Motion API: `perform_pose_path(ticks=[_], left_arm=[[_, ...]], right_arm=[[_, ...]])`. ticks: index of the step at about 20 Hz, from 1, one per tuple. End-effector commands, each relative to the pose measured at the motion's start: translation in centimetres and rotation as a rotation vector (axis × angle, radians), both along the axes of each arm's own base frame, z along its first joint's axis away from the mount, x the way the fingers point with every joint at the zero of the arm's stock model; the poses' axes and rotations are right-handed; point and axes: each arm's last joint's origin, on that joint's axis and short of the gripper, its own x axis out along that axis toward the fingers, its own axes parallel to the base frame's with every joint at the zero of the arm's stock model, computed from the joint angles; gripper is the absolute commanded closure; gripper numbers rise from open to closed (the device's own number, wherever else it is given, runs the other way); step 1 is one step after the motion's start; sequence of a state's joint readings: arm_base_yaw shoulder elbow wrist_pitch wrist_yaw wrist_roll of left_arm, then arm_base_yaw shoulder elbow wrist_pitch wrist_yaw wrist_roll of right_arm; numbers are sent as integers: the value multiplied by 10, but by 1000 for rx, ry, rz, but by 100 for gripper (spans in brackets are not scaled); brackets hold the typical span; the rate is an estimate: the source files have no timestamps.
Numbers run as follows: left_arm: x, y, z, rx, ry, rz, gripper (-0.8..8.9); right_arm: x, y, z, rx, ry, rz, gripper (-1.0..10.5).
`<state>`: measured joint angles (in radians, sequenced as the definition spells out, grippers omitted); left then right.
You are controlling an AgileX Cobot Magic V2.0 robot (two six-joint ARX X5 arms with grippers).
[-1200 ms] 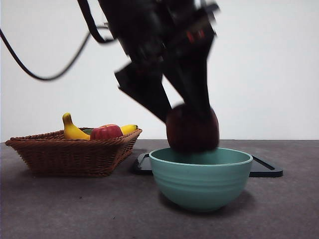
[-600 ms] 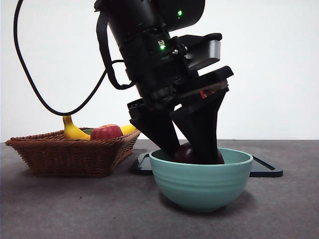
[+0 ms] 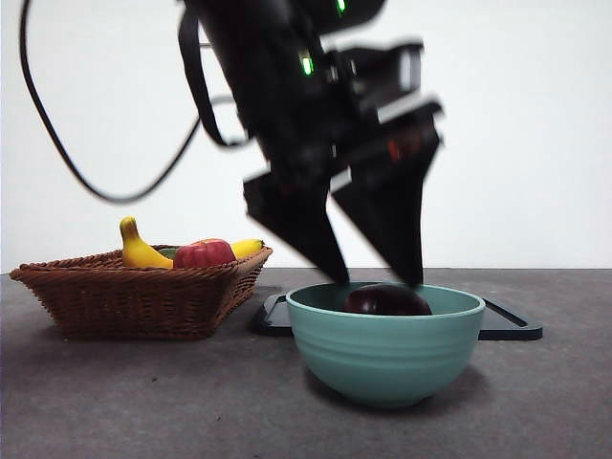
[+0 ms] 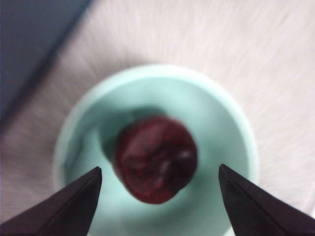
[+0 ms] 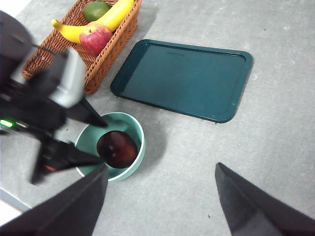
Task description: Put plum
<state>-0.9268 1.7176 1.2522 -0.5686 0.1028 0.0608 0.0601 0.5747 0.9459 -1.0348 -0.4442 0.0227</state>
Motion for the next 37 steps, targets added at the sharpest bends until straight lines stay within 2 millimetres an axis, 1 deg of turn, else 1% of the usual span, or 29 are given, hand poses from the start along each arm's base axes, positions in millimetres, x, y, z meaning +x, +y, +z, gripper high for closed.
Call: perform_pose_path(ticks=[1,4,7,9,11,13,15,17,19,21,23,24,27,32,35,37], left_arm=[[-2,9,35,-92,-66,34,430],[-4,39,76,-189,-124,108,430],[-9,81,115,-285,-187,215,430],[-15,111,137,-342,-230,292,431],[-26,140,151,-363,-268,353,431],[-40,166,156,-365,-288,410,431],[-57,187,148,-377,-298,444,431],[-77,202,131,-404,-281,455,431],[-96,212,109,-437,-229,430,431],[-111,217,87,-475,-156,377,439],[-122,222,72,-487,-95,357,439],[-125,224,68,-479,-84,358,439],[-132,228,68,-489,-82,348,439],[-133,228,69,-503,-79,334,439],[-133,228,69,-503,-79,333,439],[-133,228,69,-503,-79,333,439]], right_arm=[[0,0,6,3,-20,3,599],[0,0,6,4,-20,3,599],[0,0,6,4,-20,3,599],[0,0,6,4,-20,3,599],[0,0,5,4,-19,4,599],[0,0,6,5,-20,4,599],[0,0,6,7,-19,7,599],[0,1,6,18,-19,21,599],[0,1,6,22,-18,26,599],[1,1,5,22,-10,27,599],[2,2,4,25,8,36,599],[3,2,3,25,17,41,599],[6,4,2,24,36,60,599],[14,10,-2,32,98,123,599],[29,17,-9,22,172,167,599],[44,25,-20,13,228,203,600]])
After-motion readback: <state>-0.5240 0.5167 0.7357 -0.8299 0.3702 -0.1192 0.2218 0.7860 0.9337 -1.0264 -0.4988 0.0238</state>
